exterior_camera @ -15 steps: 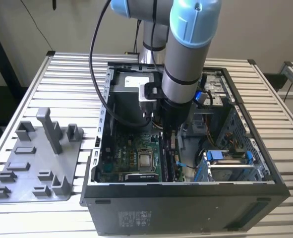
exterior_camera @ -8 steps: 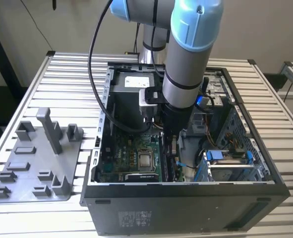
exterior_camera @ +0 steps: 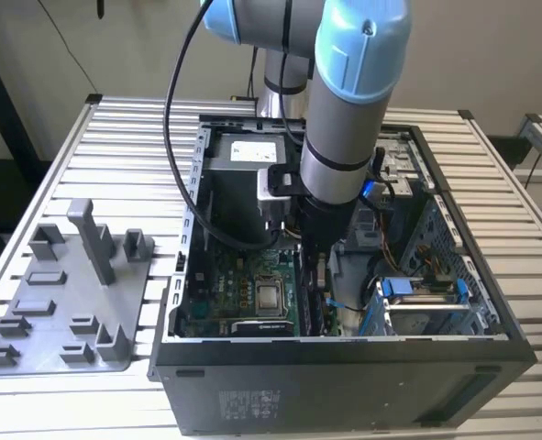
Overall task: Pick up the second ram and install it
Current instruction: 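Press down the second ram until it locks into place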
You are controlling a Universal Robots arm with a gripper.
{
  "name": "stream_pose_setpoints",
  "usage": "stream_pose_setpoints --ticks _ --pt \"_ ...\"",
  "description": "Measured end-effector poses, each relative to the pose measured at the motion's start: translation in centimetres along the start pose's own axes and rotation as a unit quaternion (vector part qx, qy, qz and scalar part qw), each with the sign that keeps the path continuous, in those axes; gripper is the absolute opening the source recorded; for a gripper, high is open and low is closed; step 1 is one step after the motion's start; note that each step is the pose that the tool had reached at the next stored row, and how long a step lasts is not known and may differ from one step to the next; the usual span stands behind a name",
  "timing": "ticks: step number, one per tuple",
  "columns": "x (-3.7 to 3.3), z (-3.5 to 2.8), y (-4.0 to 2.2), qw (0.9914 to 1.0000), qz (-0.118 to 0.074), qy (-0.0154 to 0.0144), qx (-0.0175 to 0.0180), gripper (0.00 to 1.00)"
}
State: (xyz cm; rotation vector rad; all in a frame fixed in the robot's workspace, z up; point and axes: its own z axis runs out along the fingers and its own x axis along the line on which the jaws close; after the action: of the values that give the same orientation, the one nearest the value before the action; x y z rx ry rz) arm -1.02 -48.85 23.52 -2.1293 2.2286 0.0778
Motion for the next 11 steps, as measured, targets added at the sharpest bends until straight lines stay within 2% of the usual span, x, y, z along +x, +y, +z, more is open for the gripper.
stream_pose_setpoints --ticks 10,11 --pt "0.16 1.74 0.01 1.0 0.0 -0.0001 -0.0003 0.11" --pt "0.14 1.75 0.01 1.0 0.0 0.0002 -0.0003 0.11"
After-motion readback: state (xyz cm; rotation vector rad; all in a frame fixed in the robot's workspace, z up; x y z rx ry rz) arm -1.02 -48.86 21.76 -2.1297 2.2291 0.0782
